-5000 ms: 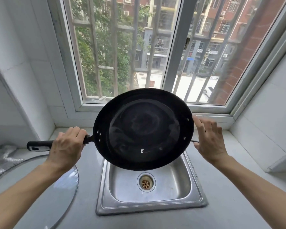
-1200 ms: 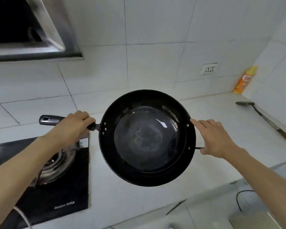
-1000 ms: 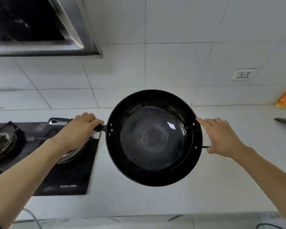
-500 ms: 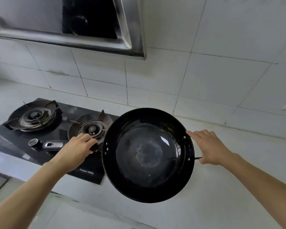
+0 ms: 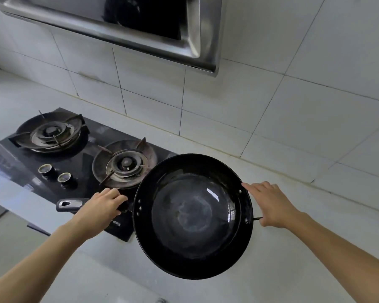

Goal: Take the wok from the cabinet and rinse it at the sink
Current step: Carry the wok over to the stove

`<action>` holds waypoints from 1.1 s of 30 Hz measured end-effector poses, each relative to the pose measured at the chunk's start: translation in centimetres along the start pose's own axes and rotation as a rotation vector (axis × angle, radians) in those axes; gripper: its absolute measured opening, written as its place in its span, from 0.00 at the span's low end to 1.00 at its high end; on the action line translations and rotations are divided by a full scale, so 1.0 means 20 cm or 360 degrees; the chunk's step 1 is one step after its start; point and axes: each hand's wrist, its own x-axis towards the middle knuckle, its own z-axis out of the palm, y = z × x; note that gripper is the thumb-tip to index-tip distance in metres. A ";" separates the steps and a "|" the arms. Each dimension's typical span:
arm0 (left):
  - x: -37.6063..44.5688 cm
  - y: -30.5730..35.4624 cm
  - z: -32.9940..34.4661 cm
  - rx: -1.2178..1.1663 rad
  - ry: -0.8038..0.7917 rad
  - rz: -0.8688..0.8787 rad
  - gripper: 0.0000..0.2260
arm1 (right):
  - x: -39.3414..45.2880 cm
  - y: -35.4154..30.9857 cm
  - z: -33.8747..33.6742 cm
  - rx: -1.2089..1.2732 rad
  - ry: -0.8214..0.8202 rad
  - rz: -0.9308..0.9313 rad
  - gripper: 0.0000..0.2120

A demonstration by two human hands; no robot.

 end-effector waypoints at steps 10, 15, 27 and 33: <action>-0.01 0.04 0.12 -0.0006 -0.0172 -0.0190 0.20 | 0.23 0.08 0.09 -0.0005 -0.0094 -0.0101 0.57; 0.00 0.09 0.17 -0.0030 -0.0200 -0.0234 0.21 | 0.32 0.11 0.12 -0.0048 -0.0141 -0.0140 0.57; -0.02 0.14 0.16 -0.0127 -0.0262 -0.0324 0.19 | 0.51 0.19 0.08 -0.0021 -0.0300 -0.0232 0.55; -0.05 0.25 0.12 -0.0215 -0.0356 -0.0484 0.17 | 0.49 0.16 0.09 -0.0016 -0.0182 -0.0137 0.47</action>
